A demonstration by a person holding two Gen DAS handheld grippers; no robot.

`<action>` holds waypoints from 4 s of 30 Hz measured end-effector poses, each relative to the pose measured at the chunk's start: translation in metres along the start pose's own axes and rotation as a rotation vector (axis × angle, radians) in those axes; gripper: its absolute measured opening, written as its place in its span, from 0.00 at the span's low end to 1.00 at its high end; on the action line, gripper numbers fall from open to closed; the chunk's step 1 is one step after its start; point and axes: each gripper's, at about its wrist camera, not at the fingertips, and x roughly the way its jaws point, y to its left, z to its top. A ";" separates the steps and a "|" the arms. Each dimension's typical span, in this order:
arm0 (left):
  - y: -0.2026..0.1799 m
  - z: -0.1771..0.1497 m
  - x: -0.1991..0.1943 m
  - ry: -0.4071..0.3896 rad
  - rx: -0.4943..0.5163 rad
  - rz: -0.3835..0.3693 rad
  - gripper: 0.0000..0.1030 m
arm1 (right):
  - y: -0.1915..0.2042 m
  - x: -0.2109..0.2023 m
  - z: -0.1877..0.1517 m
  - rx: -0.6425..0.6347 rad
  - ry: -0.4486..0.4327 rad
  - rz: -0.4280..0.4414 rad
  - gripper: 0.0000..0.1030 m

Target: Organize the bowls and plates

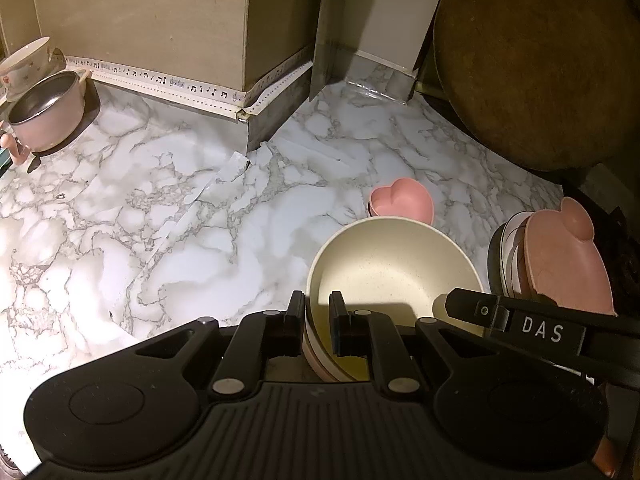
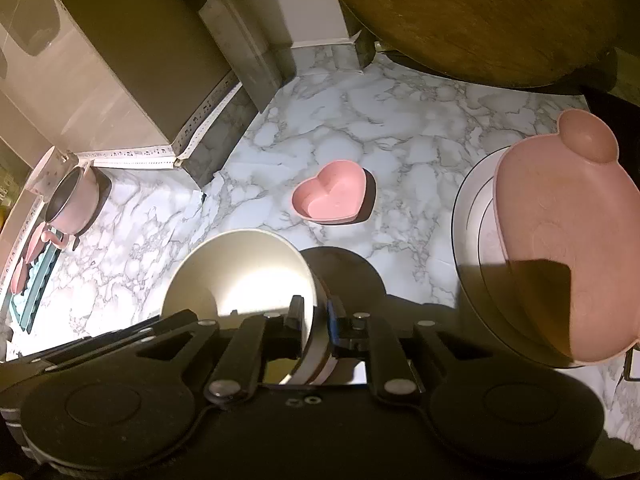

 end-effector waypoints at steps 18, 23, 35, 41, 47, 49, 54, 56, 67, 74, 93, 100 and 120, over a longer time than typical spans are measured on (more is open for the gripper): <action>0.005 0.009 -0.023 -0.039 0.051 -0.014 0.12 | 0.004 -0.019 0.009 -0.051 -0.031 0.011 0.23; 0.007 0.014 -0.029 -0.059 0.052 -0.016 0.12 | 0.006 -0.027 0.015 -0.073 -0.041 0.013 0.30; 0.008 0.036 -0.037 -0.089 0.043 -0.028 0.14 | 0.006 -0.038 0.037 -0.099 -0.077 0.021 0.51; 0.007 0.048 -0.035 -0.119 0.024 -0.019 0.58 | 0.004 -0.034 0.050 -0.108 -0.081 0.034 0.60; 0.006 0.062 -0.027 -0.124 0.007 -0.023 0.67 | -0.003 -0.028 0.065 -0.103 -0.081 0.040 0.69; 0.005 0.067 -0.023 -0.131 0.004 -0.026 0.71 | -0.006 -0.026 0.071 -0.098 -0.079 0.045 0.74; 0.000 0.080 -0.008 -0.119 0.012 -0.055 0.75 | -0.015 -0.016 0.084 -0.078 -0.054 0.056 0.83; -0.001 0.086 0.003 -0.092 0.020 -0.067 0.76 | -0.019 -0.010 0.090 -0.071 -0.039 0.061 0.88; -0.010 0.105 0.073 0.082 0.046 -0.077 0.76 | -0.042 0.036 0.120 -0.038 0.052 0.036 0.88; -0.014 0.111 0.105 0.155 0.031 -0.074 0.76 | -0.050 0.073 0.127 -0.029 0.126 0.000 0.85; -0.022 0.108 0.147 0.242 0.065 -0.108 0.71 | -0.065 0.118 0.127 -0.040 0.233 0.088 0.41; -0.028 0.106 0.153 0.258 0.087 -0.110 0.42 | -0.061 0.122 0.122 -0.061 0.241 0.081 0.26; -0.027 0.104 0.141 0.245 0.068 -0.166 0.11 | -0.048 0.119 0.115 -0.041 0.228 0.094 0.03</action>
